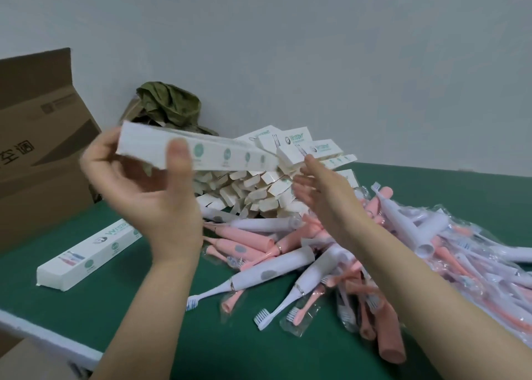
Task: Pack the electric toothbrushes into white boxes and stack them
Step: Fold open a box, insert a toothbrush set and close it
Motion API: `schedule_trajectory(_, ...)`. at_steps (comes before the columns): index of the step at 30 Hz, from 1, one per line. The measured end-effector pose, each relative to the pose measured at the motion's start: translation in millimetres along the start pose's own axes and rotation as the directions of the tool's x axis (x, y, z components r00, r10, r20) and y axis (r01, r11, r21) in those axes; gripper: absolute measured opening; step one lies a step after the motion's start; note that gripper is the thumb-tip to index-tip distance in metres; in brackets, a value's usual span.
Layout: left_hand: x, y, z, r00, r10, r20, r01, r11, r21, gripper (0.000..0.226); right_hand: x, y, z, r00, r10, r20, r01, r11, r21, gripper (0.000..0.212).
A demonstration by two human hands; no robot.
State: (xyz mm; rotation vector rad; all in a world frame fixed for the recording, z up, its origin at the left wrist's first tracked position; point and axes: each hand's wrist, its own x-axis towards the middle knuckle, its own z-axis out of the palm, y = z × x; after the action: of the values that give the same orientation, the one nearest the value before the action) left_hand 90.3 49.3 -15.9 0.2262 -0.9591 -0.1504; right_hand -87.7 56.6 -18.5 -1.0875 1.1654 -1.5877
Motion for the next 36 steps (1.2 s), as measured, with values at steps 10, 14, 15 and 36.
schedule_trajectory(10,-3,-38,-43,0.585,-0.784,0.207,0.767,0.618,0.174,0.075,3,4,-10,0.985,0.167,-0.036,-0.146,0.933,0.33,0.003)
schedule_trajectory(14,-2,-28,-40,0.839,-0.441,0.318,0.165,0.763,0.625,0.081,-3,8,-1,0.995,-0.056,-0.081,0.064,0.993,0.103,0.011)
schedule_trajectory(15,-3,-23,-32,0.817,-0.375,0.439,0.029,0.786,0.617,0.078,-6,8,4,0.994,-0.085,-0.071,0.09,0.993,0.073,0.012)
schedule_trajectory(36,-14,-33,14,0.547,-0.273,0.792,-0.188,0.881,0.434,0.038,-4,-8,10,0.98,-0.193,0.042,0.196,0.976,-0.098,0.017)
